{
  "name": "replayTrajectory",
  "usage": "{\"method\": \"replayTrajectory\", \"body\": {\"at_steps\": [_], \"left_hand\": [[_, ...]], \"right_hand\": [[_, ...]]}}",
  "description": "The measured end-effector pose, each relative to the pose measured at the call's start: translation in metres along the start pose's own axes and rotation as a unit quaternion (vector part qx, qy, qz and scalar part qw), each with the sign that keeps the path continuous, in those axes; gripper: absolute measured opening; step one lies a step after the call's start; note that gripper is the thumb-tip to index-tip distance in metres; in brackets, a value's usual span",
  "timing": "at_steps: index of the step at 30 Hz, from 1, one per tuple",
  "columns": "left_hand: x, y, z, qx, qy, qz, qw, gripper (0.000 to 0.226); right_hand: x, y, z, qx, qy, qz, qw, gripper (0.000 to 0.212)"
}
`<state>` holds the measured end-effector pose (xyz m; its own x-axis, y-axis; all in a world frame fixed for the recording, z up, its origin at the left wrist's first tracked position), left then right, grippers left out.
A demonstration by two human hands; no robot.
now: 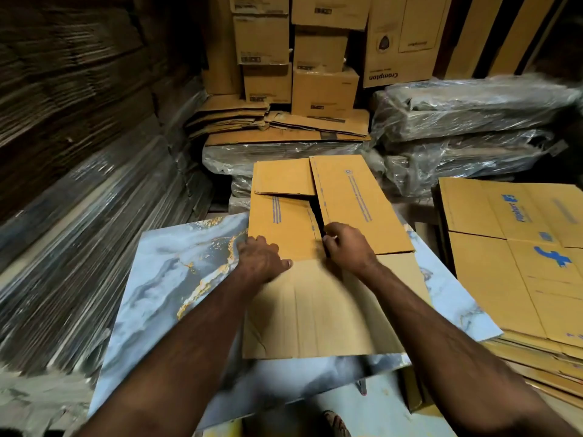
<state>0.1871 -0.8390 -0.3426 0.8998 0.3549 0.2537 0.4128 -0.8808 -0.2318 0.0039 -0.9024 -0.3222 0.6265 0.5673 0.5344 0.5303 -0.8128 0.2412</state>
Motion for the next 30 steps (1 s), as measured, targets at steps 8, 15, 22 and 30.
{"method": "replayTrajectory", "body": {"at_steps": [8, 15, 22, 30], "left_hand": [[0.000, 0.041, 0.019, 0.051, -0.186, -0.021, 0.981, 0.084], [0.002, 0.058, 0.030, 0.153, -0.146, -0.029, 0.977, 0.117], [0.001, 0.093, 0.003, -0.004, -0.191, -0.125, 0.974, 0.069], [-0.008, 0.114, -0.006, -0.054, -0.196, -0.189, 0.961, 0.060]], "right_hand": [[0.025, 0.048, 0.067, 0.146, 0.159, 0.058, 0.975, 0.063], [0.025, 0.062, 0.081, 0.087, -0.065, 0.089, 0.990, 0.071], [-0.008, 0.102, -0.038, -0.085, -0.269, 0.036, 0.959, 0.074], [-0.144, 0.077, -0.037, 0.099, -0.364, 0.094, 0.921, 0.088]]}}
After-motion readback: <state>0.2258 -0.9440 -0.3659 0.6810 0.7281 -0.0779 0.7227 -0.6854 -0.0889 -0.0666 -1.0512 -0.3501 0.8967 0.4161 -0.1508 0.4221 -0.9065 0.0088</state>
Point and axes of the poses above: each hand's wrist, its own y-axis towards the middle knuckle, its own z-axis out of the palm, x = y × z, the point moved 8 cm from there along y, towards the middle knuckle, and after that the axes turned 9 degrees about -z, right-handed, at the moved point
